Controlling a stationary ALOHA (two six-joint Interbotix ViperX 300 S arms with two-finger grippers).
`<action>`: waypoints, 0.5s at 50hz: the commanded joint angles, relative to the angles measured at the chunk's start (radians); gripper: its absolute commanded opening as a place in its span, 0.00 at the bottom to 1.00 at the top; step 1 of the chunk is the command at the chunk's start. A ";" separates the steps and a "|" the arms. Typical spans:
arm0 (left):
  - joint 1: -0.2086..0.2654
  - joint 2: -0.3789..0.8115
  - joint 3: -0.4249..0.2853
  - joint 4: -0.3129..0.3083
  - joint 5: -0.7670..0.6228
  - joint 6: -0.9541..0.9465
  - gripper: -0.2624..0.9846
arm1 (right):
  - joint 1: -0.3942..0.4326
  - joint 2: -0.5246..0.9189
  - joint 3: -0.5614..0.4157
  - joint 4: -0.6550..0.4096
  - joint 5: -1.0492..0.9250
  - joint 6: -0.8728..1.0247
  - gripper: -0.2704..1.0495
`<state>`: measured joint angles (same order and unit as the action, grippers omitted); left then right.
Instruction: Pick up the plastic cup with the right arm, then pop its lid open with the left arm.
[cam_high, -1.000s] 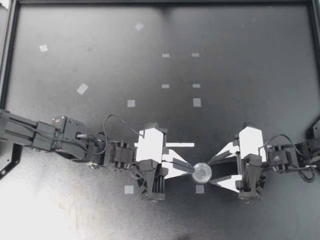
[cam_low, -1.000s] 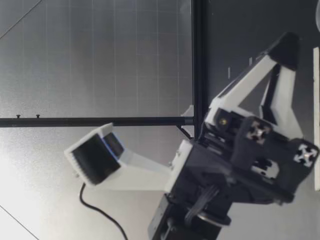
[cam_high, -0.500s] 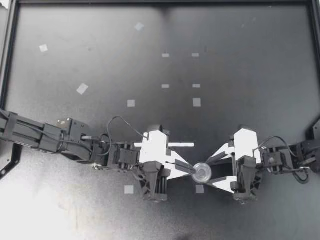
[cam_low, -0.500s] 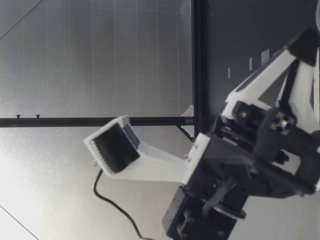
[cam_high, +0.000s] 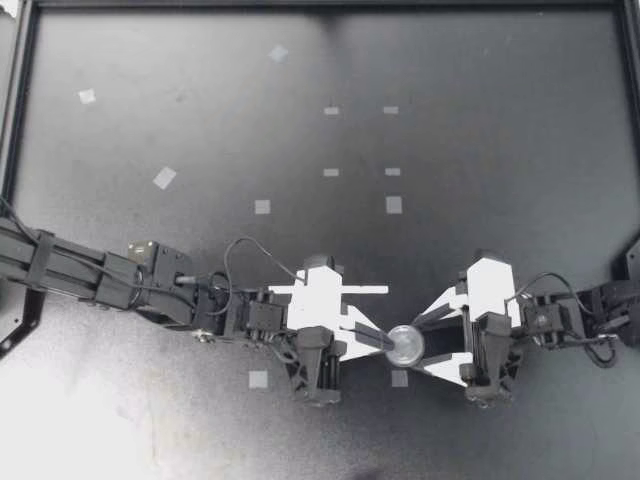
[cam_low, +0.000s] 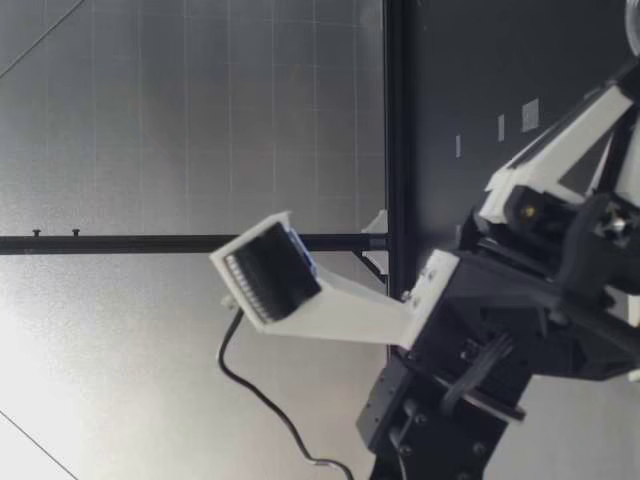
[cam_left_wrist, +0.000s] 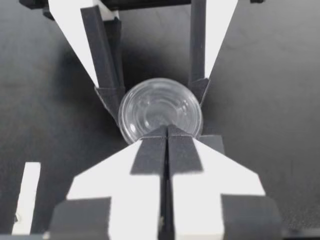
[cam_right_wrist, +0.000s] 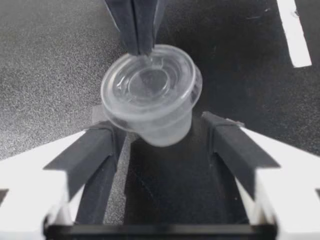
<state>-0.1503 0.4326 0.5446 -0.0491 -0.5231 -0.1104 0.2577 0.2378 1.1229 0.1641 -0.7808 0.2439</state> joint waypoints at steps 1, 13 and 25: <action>-0.002 -0.017 -0.011 -0.002 -0.005 -0.002 0.14 | 0.002 -0.009 -0.012 0.000 -0.008 0.000 0.70; -0.002 -0.012 -0.009 -0.002 -0.005 -0.002 0.14 | 0.003 -0.009 -0.023 0.000 -0.003 0.000 0.70; -0.002 0.002 -0.015 -0.002 -0.005 -0.002 0.14 | 0.003 -0.002 -0.041 -0.002 0.020 0.000 0.69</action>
<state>-0.1503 0.4525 0.5446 -0.0491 -0.5231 -0.1104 0.2577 0.2439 1.0953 0.1641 -0.7655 0.2454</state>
